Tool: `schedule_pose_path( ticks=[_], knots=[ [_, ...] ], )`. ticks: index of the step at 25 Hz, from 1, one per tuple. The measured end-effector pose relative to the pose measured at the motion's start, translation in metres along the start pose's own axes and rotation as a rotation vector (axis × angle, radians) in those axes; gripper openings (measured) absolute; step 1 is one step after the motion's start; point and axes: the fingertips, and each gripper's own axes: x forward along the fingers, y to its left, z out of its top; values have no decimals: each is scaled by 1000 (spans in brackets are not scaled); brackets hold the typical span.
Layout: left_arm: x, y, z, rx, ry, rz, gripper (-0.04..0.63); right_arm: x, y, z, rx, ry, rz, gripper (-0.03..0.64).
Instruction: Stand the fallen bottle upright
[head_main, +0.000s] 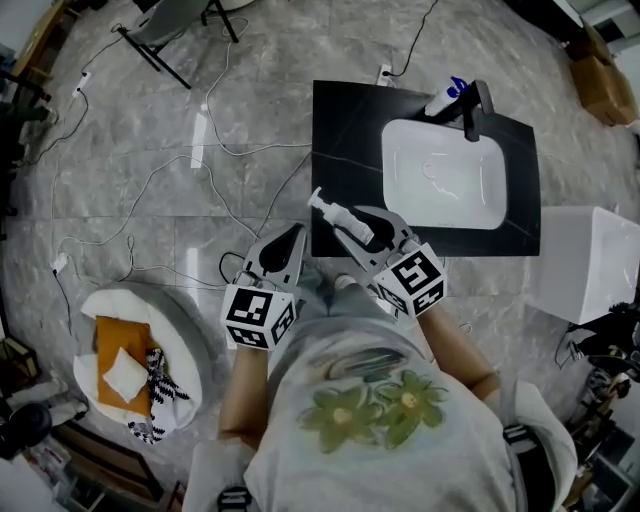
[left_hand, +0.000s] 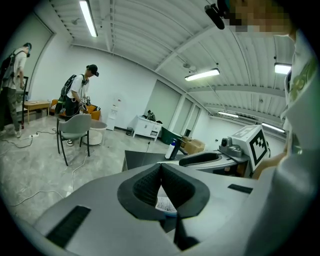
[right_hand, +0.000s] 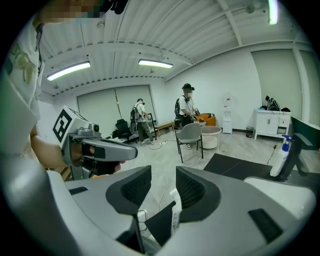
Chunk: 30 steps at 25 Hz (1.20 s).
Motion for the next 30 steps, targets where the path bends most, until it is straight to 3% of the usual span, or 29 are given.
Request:
schedule_pose_path(
  ticks=[11,22,30],
  knots=[
    [16,22,-3,3,45,-49,18,37,-5,-28,-22,170,49,155],
    [24,59,-16,0,90,-95,18,81,-10,-41,-55,254,14,155],
    [32,77,-26,8,126,-126,18,105,-17,-66,-107,369,-5,155]
  ],
)
